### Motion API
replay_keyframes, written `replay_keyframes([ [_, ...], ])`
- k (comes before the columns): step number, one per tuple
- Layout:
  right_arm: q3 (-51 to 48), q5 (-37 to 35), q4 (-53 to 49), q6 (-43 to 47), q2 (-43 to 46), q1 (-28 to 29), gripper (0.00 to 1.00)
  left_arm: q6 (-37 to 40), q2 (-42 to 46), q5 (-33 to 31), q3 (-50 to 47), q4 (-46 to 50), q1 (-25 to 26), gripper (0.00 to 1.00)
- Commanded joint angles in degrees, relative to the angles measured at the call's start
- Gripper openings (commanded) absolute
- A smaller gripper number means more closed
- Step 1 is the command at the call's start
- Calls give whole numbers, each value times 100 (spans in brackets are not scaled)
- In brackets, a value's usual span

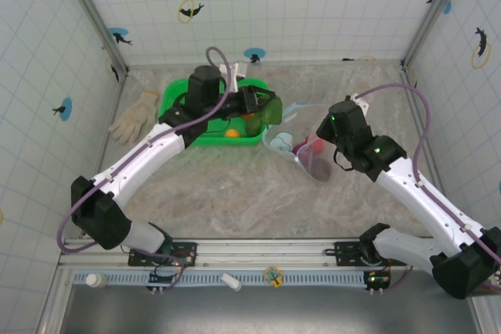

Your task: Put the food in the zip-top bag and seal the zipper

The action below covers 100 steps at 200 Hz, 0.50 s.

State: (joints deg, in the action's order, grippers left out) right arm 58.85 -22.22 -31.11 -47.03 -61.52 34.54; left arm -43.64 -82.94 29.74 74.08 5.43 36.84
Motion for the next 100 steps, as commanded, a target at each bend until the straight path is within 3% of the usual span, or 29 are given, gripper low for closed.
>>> replay_keyframes([
  [1,-84,34,170,-119,10,42,0,-208,-32,416,-147,-730,330,41],
  [100,236,39,75,-250,1,333,0,-22,-602,34,-738,-1297,642,38],
])
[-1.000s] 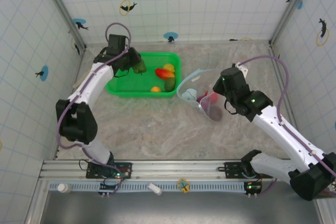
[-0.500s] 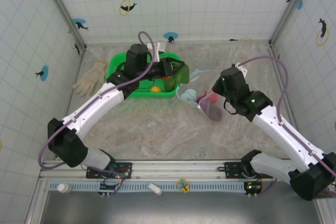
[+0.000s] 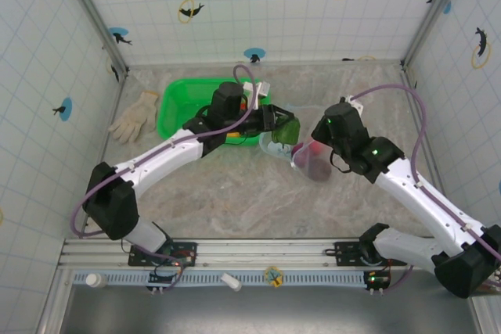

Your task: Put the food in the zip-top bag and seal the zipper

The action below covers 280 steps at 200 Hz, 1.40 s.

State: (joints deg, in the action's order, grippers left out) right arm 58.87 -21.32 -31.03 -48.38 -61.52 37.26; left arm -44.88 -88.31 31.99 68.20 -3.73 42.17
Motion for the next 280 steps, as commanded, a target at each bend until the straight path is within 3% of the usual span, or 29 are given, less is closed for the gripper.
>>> replay_keyframes([
  [1,236,-54,64,-117,4,62,0,103,-64,-214,-154,-382,112,38],
  [41,331,475,334,-608,13,91,0,70,-204,-834,-223,-500,312,40],
  [71,574,449,295,-728,-112,281,0,50,-575,-812,177,-496,427,45],
  [109,592,236,254,-747,-50,394,0,183,-802,-867,524,-231,450,78],
  [126,556,170,255,-749,-10,399,0,257,-769,-876,545,-208,450,83],
  [176,508,-152,155,-625,55,404,0,536,-597,-1009,672,106,450,85],
  [233,308,-800,-24,-20,122,382,0,1150,32,-605,720,499,357,85],
  [280,100,-860,-3,109,166,322,0,1098,894,-588,176,622,-513,81],
])
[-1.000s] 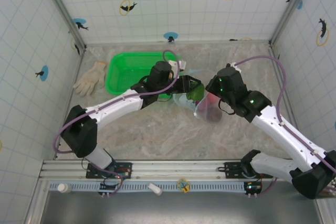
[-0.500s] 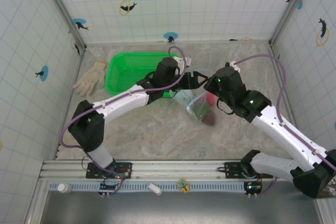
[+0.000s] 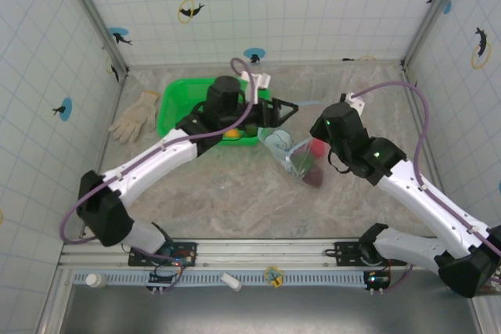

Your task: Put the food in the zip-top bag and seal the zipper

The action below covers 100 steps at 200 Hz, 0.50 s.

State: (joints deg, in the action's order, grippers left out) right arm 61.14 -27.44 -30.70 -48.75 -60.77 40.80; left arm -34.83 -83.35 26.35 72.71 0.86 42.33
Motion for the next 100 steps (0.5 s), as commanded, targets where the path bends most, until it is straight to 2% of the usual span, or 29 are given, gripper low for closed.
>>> replay_keyframes([
  [1,-128,-242,-43,147,92,-30,0,87,407,-46,-279,183,-557,81],
  [22,-125,-215,-18,173,74,-29,0,49,419,-576,-215,877,-1061,80],
  [45,-112,-166,-11,242,24,-33,0,209,189,-1421,-33,1741,-1226,81],
  [100,-56,-353,-102,483,21,-43,0,287,-701,-1832,64,2581,-1314,79],
])
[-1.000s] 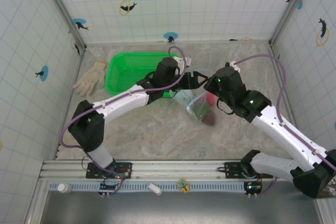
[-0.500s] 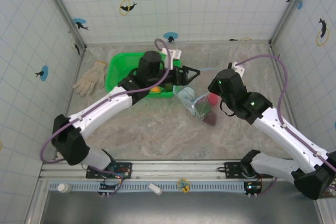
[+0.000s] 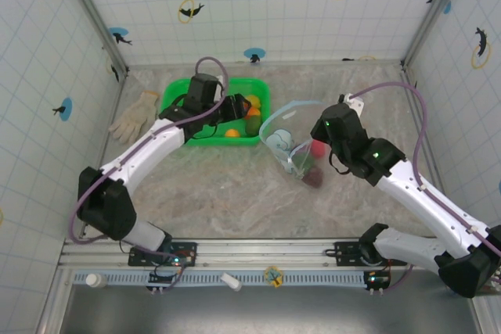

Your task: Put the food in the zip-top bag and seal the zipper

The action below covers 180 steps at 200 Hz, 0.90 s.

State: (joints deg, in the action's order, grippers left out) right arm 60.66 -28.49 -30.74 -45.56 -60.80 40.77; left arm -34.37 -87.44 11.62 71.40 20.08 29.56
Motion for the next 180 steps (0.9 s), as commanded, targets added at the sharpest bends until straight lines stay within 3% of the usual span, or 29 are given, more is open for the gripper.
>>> replay_keyframes([
  [1,-5,-251,-107,167,24,-42,0,248,-301,-352,193,653,-38,79],
  [31,-2,-262,-116,249,59,-85,0,500,-692,2,293,513,-30,78],
  [92,-39,-139,-88,289,83,-168,0,959,-2095,-95,1214,606,-32,74],
  [142,-37,-122,-90,368,103,-270,0,1016,-2955,592,1640,475,-33,72],
  [180,-77,-52,-44,358,75,-318,0,875,-3291,223,1646,541,-65,65],
])
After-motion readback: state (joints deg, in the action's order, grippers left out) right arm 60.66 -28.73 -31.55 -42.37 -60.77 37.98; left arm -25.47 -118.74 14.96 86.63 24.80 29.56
